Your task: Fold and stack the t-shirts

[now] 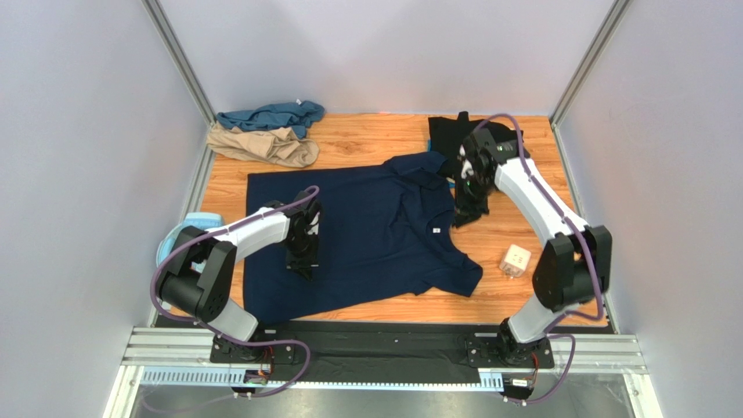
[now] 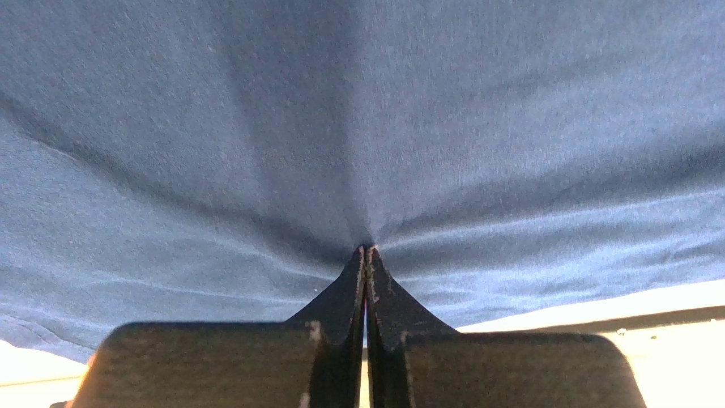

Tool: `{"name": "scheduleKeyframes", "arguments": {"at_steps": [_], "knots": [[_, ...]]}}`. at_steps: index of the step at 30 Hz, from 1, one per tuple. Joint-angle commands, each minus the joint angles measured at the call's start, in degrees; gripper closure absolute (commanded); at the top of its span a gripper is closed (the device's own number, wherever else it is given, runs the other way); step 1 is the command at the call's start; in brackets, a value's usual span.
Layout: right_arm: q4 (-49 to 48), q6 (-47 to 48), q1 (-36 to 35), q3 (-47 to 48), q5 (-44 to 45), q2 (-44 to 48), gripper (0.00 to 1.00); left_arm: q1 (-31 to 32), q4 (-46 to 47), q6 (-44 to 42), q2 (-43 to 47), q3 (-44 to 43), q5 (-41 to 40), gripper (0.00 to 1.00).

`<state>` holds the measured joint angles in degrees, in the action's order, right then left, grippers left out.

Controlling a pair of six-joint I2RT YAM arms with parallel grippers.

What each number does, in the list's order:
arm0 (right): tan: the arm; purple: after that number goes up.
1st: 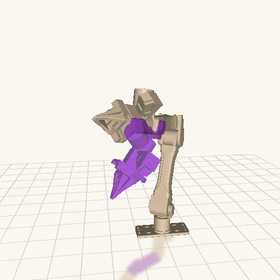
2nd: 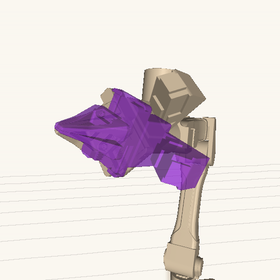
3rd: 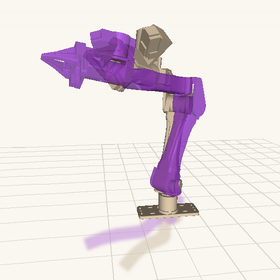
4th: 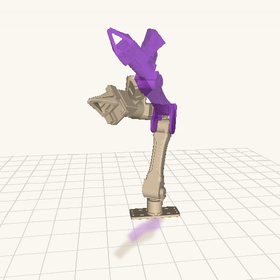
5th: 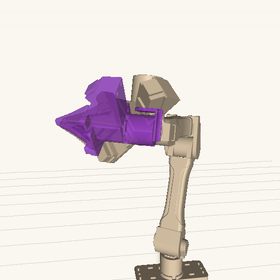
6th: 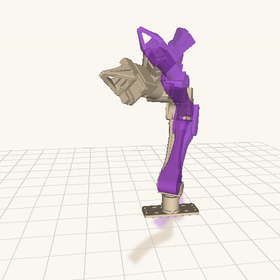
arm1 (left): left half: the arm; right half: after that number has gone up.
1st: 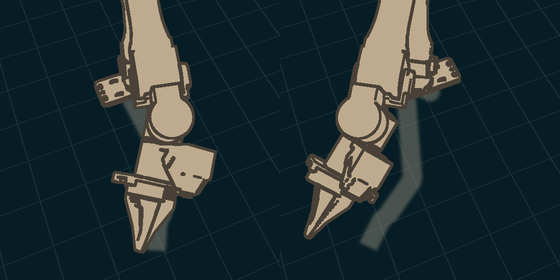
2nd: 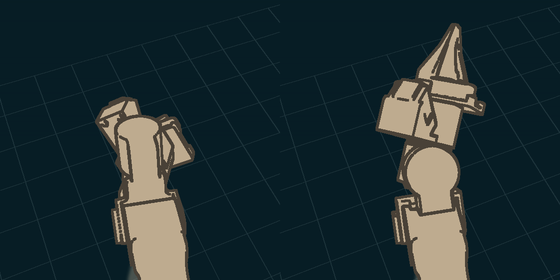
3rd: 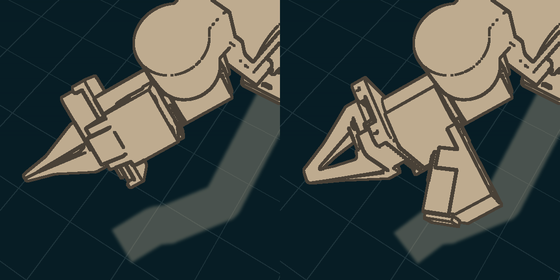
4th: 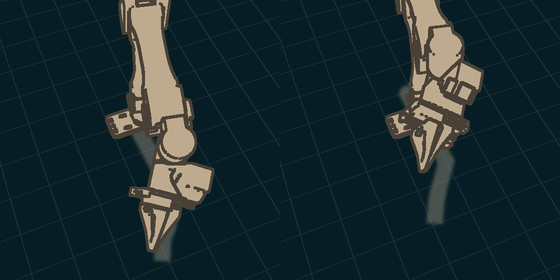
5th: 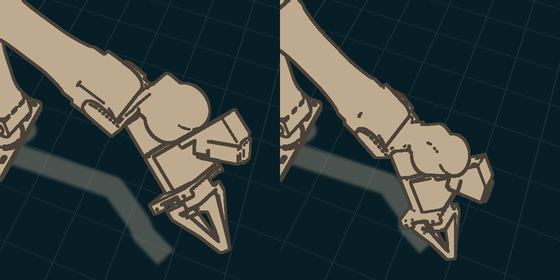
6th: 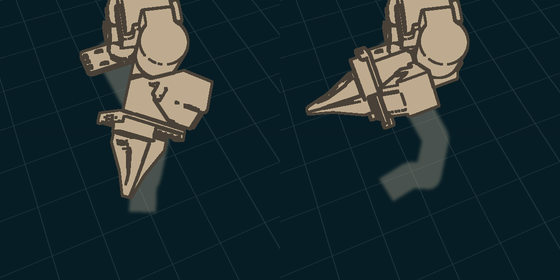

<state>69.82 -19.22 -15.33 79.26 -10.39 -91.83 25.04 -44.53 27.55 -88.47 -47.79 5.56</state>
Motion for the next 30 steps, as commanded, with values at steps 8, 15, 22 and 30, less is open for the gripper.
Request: {"name": "scheduleKeyframes", "arguments": {"at_steps": [8,15,22,30], "knots": [[-2.0,1.8,0.1,43.7,-1.5,-32.6,0.65,1.1,-0.9,-2.1,0.6,-15.3,5.3,0.86],[-7.7,-1.0,0.9,53.0,-0.1,-35.7,0.52,1.2,-3.1,-3.3,-1.7,-18.0,3.3,0.86],[-11.0,-4.8,0.9,51.7,-4.4,-34.5,0.46,1.2,-4.1,-4.3,-0.7,-15.5,1.2,0.87],[-10.9,-1.6,0.9,46.9,-3.7,-33.8,0.46,1.2,-4.2,-5.2,-1.7,-15.2,0.4,0.87]]}}
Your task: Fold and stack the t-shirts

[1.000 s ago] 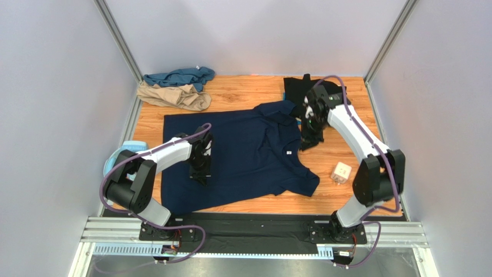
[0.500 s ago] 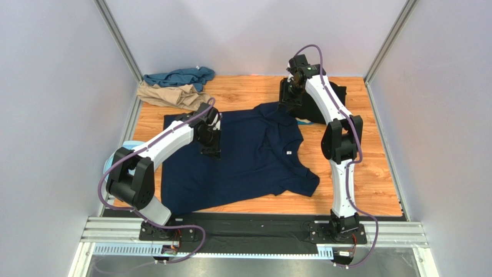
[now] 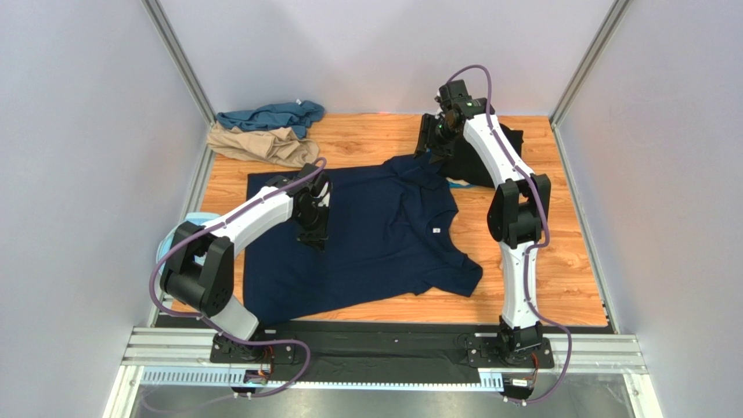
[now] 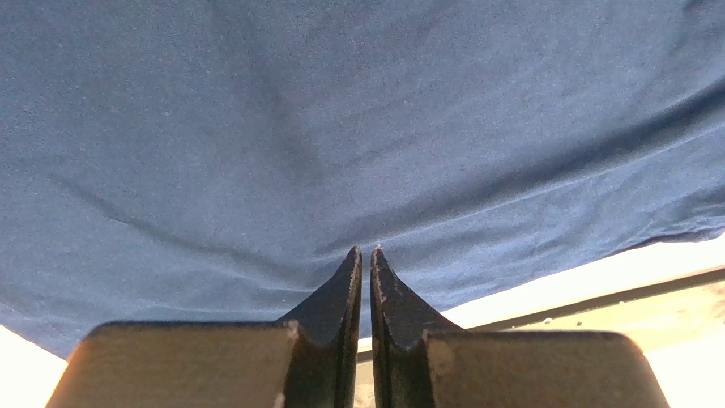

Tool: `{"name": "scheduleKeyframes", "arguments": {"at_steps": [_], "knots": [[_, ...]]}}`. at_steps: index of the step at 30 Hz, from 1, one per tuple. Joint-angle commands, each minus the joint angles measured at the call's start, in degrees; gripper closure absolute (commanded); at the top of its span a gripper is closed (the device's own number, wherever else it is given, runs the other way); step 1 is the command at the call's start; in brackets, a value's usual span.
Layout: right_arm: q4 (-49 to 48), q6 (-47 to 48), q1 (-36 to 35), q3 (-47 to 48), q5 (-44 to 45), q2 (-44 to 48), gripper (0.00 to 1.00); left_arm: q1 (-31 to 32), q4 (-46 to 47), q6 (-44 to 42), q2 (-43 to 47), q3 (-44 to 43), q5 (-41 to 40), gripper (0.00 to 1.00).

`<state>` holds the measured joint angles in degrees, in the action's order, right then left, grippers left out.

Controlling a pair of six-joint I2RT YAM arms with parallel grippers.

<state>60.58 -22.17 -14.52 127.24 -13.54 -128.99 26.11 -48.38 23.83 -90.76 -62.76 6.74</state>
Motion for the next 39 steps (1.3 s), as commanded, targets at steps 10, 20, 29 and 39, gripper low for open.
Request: {"name": "scheduleKeyframes", "arguments": {"at_steps": [10,20,29,39], "knots": [[-1.7,2.1,-0.1,-2.6,-1.3,2.0,0.46,0.1,-0.3,-2.6,-0.1,0.1,-1.4,0.88],[-1.6,2.4,-0.6,-1.9,-3.0,-1.2,0.63,0.1,0.0,-2.2,-0.3,1.6,-2.0,0.88],[-0.5,3.8,-0.6,-2.3,-3.4,-2.6,0.92,0.1,0.3,-1.2,-0.7,1.8,-2.0,0.88],[-0.5,4.0,-0.5,-2.1,-3.3,1.0,1.00,0.1,-0.1,-0.1,-0.8,-0.7,-2.3,0.88]]}}
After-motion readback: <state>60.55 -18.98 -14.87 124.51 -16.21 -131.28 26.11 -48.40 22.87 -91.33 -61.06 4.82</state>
